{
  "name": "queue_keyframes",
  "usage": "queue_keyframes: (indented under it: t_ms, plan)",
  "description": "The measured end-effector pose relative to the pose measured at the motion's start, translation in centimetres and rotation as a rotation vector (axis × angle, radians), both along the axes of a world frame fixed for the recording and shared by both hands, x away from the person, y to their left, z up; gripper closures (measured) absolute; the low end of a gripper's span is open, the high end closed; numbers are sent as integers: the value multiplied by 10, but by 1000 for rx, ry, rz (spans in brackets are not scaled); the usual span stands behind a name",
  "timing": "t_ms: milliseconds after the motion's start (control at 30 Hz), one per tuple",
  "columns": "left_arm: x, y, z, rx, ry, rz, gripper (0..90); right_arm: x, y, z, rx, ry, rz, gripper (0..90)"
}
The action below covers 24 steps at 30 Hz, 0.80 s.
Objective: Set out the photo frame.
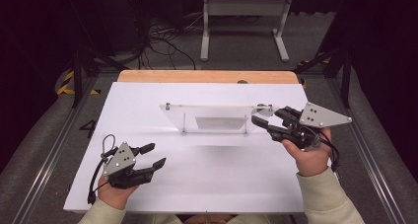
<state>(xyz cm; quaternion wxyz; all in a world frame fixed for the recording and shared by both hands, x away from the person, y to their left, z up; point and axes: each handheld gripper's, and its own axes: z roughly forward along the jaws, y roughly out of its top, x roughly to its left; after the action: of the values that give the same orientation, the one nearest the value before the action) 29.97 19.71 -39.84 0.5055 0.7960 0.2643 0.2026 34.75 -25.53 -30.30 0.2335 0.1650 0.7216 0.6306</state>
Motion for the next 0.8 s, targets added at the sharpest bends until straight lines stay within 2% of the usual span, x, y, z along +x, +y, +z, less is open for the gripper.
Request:
queue_keyframes:
  t_ms: [300,433,533,700,800]
  plan:
    - [0,2,-3,2,11,10,406,18,0,3,4,-6,-32,605]
    - [1,3,-4,-2,19,8,405,29,1,-1,-18,16,-62,604]
    - [2,3,-5,-2,26,2,403,44,0,-10,-29,50,-93,609]
    - [3,2,-6,-2,31,-1,402,62,0,-21,-16,97,-108,613]
    - [4,1,-6,-4,34,-4,402,71,0,-23,-2,104,-121,612]
